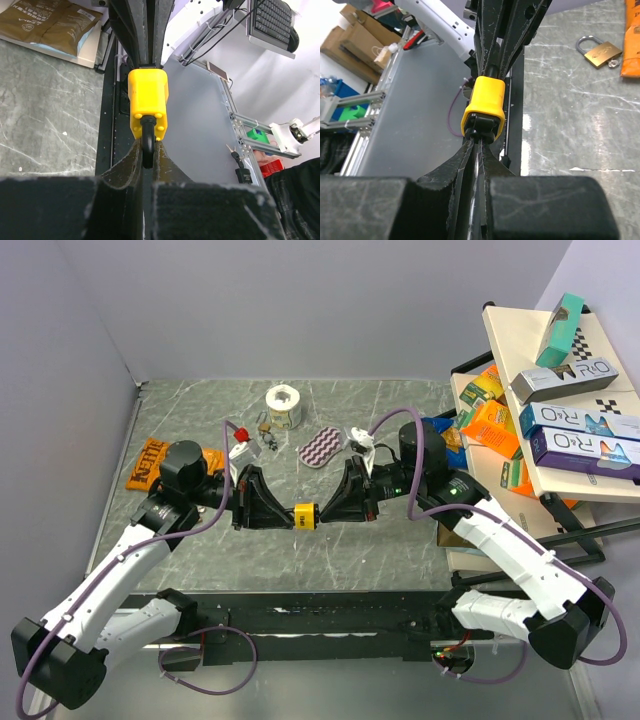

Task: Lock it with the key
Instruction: Place the lock at the center of the board.

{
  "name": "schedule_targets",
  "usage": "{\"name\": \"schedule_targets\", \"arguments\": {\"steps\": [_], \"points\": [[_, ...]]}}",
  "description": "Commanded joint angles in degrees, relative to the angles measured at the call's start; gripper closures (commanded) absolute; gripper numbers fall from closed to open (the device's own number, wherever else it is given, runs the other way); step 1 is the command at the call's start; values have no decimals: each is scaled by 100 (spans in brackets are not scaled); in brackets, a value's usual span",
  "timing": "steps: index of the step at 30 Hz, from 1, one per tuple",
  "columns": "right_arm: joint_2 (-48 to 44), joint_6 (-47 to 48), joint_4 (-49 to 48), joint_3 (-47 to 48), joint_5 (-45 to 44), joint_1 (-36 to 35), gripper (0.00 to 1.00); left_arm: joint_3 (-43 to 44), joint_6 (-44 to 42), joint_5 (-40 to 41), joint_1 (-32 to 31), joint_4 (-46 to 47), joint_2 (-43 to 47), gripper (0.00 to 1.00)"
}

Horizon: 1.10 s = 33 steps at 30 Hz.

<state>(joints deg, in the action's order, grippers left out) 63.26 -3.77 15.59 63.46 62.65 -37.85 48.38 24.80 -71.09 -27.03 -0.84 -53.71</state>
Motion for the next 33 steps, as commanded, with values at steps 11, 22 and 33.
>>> {"name": "schedule_targets", "arguments": {"steps": [11, 22, 33], "points": [[-24, 962, 187, 149, -472, -74, 66, 268, -369, 403, -163, -309, -130, 99], [-281, 3283, 1525, 386, -2529, -108, 13, 673, 41, 1140, 48, -1490, -684, 99], [221, 4305, 929, 334, -3565, -1294, 12, 567, 790, 1405, 40, -1252, -772, 99]]}}
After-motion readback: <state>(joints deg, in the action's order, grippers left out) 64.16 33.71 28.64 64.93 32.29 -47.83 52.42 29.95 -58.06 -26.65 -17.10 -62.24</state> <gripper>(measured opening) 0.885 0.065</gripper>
